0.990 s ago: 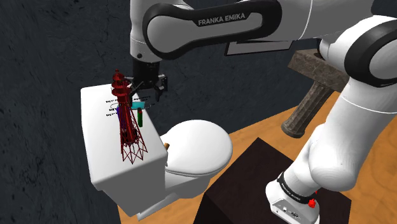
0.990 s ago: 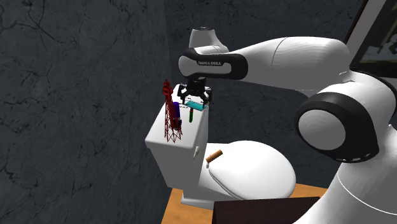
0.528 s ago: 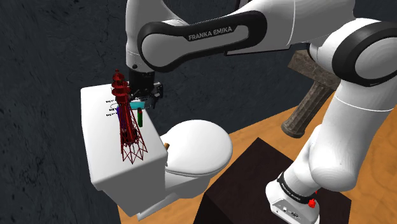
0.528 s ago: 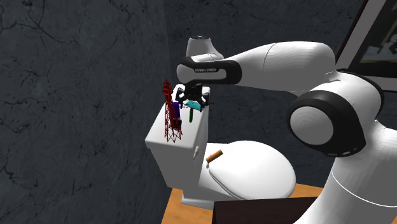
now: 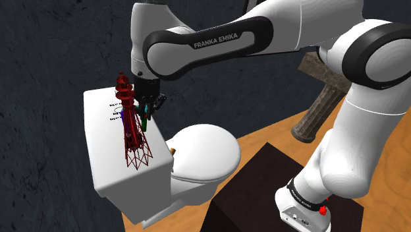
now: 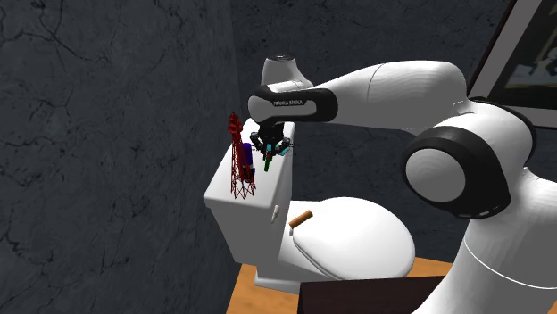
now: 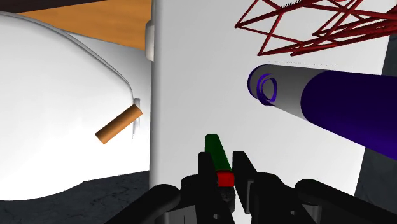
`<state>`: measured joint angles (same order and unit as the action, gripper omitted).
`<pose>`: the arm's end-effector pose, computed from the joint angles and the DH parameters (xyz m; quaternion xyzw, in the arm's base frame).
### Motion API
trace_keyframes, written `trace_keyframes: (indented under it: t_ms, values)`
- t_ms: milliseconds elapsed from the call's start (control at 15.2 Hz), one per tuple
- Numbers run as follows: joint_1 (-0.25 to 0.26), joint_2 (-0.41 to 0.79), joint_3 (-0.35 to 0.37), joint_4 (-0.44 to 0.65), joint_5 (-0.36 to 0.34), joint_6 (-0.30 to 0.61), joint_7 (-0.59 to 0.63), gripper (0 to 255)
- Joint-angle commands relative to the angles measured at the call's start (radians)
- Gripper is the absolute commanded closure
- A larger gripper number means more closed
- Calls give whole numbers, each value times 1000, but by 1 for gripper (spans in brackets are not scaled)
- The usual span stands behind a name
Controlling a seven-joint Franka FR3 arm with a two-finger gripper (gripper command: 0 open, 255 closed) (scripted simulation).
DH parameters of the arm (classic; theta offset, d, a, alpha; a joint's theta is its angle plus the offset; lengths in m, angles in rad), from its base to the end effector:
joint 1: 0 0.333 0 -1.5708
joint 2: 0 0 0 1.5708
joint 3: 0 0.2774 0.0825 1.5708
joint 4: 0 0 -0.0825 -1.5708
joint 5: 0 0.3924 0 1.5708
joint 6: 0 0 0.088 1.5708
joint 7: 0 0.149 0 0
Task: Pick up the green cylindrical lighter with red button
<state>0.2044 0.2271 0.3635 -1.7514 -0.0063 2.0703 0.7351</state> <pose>0.5416 0.3345 0.3735 -0.9940 0.0883 -0.0199 0.0617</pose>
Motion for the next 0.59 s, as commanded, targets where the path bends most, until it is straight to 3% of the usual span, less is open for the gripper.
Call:
trace_keyframes:
  t_ms: [0, 528]
  values:
    - [0, 0, 0, -1, 0, 0, 0, 255]
    - [-1, -11, 1, 39, 4, -50, 0, 255]
